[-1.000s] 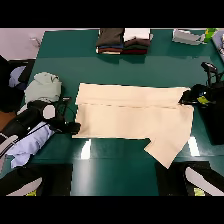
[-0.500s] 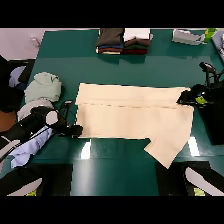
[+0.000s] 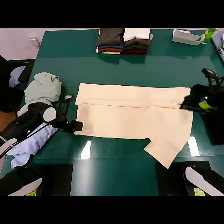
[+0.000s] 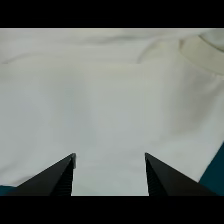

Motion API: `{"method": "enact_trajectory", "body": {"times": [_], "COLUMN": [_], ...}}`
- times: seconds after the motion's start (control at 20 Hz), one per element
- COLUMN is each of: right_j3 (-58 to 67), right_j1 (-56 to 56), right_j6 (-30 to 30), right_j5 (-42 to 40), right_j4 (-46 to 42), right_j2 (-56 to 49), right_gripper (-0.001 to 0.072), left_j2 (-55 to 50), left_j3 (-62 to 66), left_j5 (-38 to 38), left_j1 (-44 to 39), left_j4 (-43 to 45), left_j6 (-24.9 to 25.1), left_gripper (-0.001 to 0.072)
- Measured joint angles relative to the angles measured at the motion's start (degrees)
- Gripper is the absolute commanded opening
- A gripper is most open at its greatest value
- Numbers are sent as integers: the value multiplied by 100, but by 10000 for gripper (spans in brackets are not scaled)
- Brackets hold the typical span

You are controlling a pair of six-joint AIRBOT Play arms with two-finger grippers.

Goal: Fold the shirts.

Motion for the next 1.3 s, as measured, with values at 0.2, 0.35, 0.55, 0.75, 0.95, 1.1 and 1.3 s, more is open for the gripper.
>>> {"method": "enact_trajectory", "body": {"times": [0.2, 0.35, 0.55, 0.75, 0.95, 1.1, 1.3], "right_j3": [-968, -1707, -2382, -2715, -2798, -2752, -2376], "right_j1": [-647, -988, -953, -485, -83, 243, 675], "right_j6": [2, 70, 267, 501, 651, 678, 693], "right_j5": [328, 424, 269, -48, -131, -151, -79], "right_j4": [-352, -442, -428, -264, -245, -332, -765], "right_j2": [409, 577, 649, 654, 411, 240, 470], "right_gripper": [549, 548, 548, 499, 144, 17, 16], "left_j2": [116, 140, 151, 153, 153, 155, 380], "left_j3": [177, 219, 236, 240, 240, 240, 240], "left_j5": [-98, -68, 52, 107, 96, -63, -503], "left_j1": [0, 0, 0, 0, 0, 0, 0], "left_j4": [90, 125, 129, 131, 142, 203, 542], "left_j6": [133, 164, 186, 195, 232, 374, 437], "left_gripper": [28, 28, 28, 28, 28, 27, 26]}}
